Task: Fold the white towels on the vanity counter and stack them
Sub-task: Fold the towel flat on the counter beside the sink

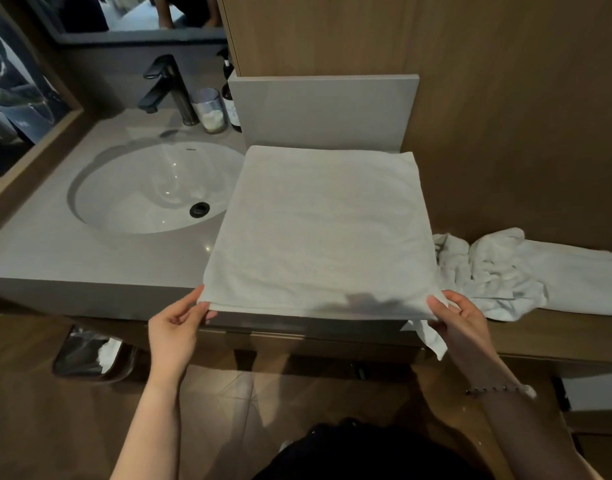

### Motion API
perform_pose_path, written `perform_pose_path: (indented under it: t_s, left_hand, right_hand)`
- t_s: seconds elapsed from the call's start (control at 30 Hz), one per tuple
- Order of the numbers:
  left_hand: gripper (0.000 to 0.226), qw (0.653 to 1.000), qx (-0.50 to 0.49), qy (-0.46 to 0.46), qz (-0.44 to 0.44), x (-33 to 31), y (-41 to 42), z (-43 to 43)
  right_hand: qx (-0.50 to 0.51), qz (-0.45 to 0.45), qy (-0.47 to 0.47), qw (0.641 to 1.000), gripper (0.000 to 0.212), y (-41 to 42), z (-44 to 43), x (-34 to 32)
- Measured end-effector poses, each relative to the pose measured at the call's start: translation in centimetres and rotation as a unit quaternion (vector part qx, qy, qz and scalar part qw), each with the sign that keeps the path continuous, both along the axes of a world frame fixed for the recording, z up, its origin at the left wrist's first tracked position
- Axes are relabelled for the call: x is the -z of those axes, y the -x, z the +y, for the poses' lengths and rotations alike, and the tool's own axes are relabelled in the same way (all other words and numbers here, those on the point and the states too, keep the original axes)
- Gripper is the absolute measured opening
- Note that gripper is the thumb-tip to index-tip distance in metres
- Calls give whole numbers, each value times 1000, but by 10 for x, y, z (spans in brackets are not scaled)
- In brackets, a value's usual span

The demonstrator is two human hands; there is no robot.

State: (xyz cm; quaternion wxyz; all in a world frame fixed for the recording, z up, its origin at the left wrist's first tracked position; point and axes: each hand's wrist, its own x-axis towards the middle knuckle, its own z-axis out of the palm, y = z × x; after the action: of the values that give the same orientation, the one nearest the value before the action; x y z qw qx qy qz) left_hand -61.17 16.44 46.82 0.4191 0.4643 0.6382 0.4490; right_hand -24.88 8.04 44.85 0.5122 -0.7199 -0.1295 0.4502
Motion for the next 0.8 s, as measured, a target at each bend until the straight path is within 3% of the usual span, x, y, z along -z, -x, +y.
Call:
perform_pose_path:
  t_s: [0.3,0.47,0.53,0.8]
  left_hand:
    - [35,998,18,55,7,18,-9,-7]
    - [21,997,28,30,63,22,-17,-5]
    - [19,998,31,28,44,17,-18,-4]
    - [22,984,36,136,-107,15,5,3]
  right_hand:
    - [14,26,16,999,44,2,-7,11]
    - [109,209,-23,972,31,-6,-3,15]
    - [69,136,-11,988,34,-4,-3,10]
    - [66,184,0,981,23,-23,-7,6]
